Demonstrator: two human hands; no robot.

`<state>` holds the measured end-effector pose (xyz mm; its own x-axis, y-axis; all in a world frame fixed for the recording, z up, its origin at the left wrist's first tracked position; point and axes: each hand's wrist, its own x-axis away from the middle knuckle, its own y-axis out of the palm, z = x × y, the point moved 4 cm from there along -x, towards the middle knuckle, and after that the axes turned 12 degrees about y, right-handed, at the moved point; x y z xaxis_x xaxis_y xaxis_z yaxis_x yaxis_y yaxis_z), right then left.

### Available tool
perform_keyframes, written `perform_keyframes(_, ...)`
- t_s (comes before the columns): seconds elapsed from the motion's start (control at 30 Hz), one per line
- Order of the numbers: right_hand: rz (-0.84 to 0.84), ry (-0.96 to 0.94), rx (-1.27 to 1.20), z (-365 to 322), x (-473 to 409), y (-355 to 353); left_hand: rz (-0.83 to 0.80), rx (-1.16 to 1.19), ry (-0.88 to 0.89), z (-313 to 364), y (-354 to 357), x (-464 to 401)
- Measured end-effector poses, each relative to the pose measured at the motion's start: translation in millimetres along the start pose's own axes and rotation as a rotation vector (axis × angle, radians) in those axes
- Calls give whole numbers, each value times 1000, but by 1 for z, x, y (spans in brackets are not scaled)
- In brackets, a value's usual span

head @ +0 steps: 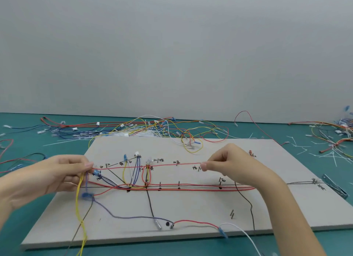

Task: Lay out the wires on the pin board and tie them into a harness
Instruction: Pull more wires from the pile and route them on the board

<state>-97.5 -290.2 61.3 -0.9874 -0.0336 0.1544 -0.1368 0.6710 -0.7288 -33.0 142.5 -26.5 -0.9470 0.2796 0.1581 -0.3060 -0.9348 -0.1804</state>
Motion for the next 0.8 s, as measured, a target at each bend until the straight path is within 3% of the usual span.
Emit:
perform_keyframes(0.13, 23, -128, -176, -10, -4, 5, 170, -175, 37, -5, -24, 6)
perform_keyframes(0.27, 24, -141, -185, -12, -11, 21, 280, -347, 43, 2, -24, 11)
perform_keyframes(0.53, 43, -108, -259, 0, -19, 49, 328, -510, -20, 2, -16, 12)
perform_keyframes(0.8, 34, -98, -270, 7, -16, 54, 308, -521, -67, -3, -17, 15)
